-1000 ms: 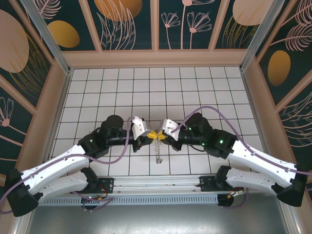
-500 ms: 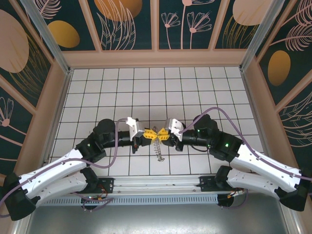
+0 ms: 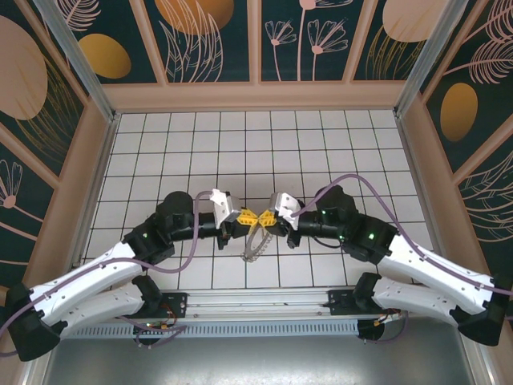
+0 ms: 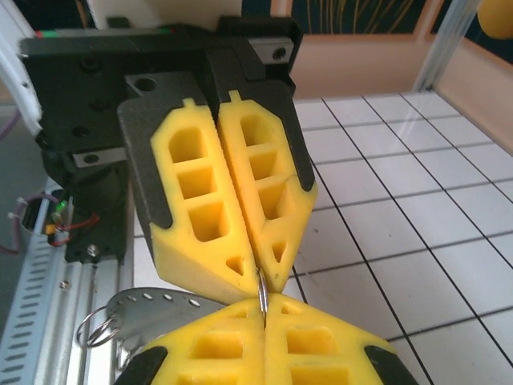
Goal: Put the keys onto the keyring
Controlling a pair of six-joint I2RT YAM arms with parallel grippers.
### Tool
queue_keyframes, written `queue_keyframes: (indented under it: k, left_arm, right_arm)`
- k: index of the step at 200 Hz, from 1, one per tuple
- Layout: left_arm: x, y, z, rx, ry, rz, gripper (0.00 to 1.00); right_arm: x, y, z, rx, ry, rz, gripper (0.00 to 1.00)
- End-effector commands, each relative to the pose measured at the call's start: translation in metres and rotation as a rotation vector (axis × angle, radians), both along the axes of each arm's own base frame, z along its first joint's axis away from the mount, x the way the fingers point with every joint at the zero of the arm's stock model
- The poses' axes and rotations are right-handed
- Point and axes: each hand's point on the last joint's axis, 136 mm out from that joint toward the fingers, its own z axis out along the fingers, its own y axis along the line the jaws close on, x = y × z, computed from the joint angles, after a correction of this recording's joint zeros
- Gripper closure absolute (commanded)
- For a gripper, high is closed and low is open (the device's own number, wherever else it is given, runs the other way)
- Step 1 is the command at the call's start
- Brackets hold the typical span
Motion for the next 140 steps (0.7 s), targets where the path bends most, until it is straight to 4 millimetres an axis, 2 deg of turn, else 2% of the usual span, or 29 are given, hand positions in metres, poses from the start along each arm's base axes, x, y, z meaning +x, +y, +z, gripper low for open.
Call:
queue_keyframes:
  k: [1,16,30,50,70,106,140]
  left_arm:
    - [0.006,-0.004,0.005,0.038,-0.043,0.012,0.91]
    - [0.004,-0.006,0.003,0.044,-0.041,-0.001,0.93]
    - [0.003,-0.007,0.001,0.043,-0.037,-0.015,1.0]
    - [0.0,-0.008,0.003,0.025,-0.041,-0.027,1.0]
    - [-0.007,-0.006,0.016,-0.042,-0.06,-0.053,1.0]
    - [-0.017,-0.002,0.044,-0.165,-0.102,-0.082,1.0]
    - [-0.024,-0.001,0.057,-0.231,-0.12,-0.115,1.0]
  right_arm:
    - [-0.002,0.013,0.004,-0.024,-0.036,0.049,1.0]
    - [0.001,0.016,0.001,-0.049,-0.044,0.041,1.0]
    - [0.004,0.018,-0.002,-0.072,-0.049,0.031,1.0]
    - [0.006,0.018,-0.006,-0.088,-0.047,0.024,1.0]
    - [0.001,0.017,-0.003,-0.058,-0.037,0.039,1.0]
    - [-0.011,0.01,0.007,0.028,-0.025,0.058,0.83]
    - [-0.013,0.007,0.012,0.06,-0.014,0.062,0.81]
